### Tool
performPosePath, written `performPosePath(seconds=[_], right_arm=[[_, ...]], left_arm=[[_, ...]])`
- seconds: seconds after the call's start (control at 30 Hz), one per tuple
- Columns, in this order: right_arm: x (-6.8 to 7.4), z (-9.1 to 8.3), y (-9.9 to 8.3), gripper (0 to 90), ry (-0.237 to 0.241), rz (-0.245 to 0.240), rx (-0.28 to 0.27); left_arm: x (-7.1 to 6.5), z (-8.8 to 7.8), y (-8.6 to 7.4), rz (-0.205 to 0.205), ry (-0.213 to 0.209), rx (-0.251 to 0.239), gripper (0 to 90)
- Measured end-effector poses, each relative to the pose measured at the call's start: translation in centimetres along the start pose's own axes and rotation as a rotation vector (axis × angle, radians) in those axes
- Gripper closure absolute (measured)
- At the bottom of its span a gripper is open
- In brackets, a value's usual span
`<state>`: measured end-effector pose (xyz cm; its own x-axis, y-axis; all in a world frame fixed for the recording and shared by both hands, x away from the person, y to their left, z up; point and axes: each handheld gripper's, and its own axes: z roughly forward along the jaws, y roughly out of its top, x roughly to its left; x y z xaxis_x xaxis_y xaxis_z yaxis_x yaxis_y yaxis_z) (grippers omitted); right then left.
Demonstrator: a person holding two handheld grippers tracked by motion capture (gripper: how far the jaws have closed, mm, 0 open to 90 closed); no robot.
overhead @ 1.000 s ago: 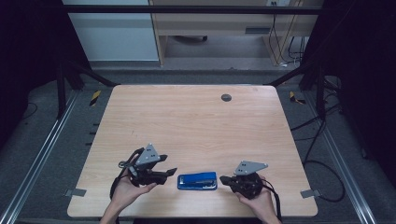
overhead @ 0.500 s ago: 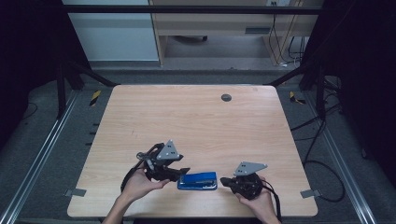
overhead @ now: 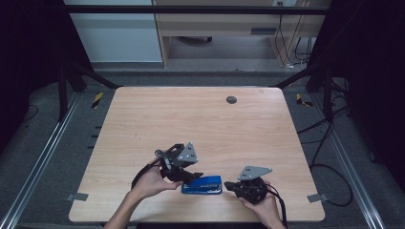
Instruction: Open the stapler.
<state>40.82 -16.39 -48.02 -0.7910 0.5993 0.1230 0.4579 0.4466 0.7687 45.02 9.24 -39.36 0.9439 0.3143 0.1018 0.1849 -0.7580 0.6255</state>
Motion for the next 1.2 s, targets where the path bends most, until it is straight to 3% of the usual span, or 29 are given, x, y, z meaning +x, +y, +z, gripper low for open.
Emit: performPosePath(seconds=[0.43, 0.63, 1.2], right_arm=[[0.3, 0.3, 0.0, 90.0, 0.022, -0.007, -0.021], [0.6, 0.8, 0.0, 90.0, 0.031, -0.014, -0.006], [0.9, 1.8, -0.1, 90.0, 0.033, -0.03, 0.019]], left_arm=[[-1.0, 2.7, 1.3, 0.076, -0.045, 0.09, 49.7], [-1.5, 3.7, 1.6, 0.107, -0.056, 0.13, 50.3], [-1.5, 6.5, 2.0, 0.154, -0.083, 0.233, 56.6]])
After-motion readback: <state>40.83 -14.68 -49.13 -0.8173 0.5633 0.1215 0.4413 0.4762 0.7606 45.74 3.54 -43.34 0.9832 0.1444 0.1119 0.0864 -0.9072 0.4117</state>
